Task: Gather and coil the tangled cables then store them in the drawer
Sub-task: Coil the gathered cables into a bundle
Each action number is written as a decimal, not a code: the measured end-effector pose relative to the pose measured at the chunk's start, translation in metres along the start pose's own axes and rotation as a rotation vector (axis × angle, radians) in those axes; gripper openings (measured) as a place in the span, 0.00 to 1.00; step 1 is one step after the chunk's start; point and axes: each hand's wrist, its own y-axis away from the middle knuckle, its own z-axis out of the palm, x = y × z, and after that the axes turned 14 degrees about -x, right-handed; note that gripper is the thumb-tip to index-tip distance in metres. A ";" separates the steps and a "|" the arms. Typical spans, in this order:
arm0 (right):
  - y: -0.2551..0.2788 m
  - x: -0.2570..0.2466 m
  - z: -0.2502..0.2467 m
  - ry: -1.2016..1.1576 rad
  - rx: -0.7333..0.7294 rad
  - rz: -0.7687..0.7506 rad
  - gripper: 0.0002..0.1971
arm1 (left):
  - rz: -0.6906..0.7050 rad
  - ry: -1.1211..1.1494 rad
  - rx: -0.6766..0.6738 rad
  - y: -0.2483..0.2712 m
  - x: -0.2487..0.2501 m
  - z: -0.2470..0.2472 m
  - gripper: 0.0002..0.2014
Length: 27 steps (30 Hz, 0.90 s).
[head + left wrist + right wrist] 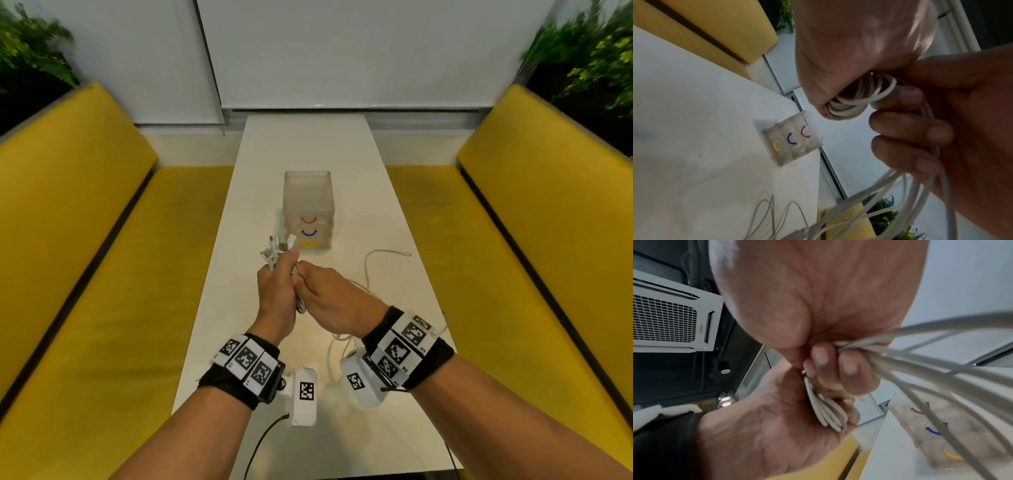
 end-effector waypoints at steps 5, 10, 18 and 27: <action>0.000 0.003 0.003 0.004 0.129 -0.004 0.19 | 0.034 0.026 0.059 -0.003 0.009 0.001 0.12; 0.002 0.015 0.002 -0.094 0.101 0.039 0.22 | 0.085 -0.020 0.078 -0.007 0.011 -0.001 0.11; -0.001 0.016 0.012 0.151 0.069 0.069 0.17 | 0.078 -0.110 -0.034 -0.002 -0.001 -0.002 0.17; 0.003 0.020 0.010 0.091 0.115 0.033 0.23 | 0.111 -0.072 -0.011 -0.004 0.011 0.002 0.24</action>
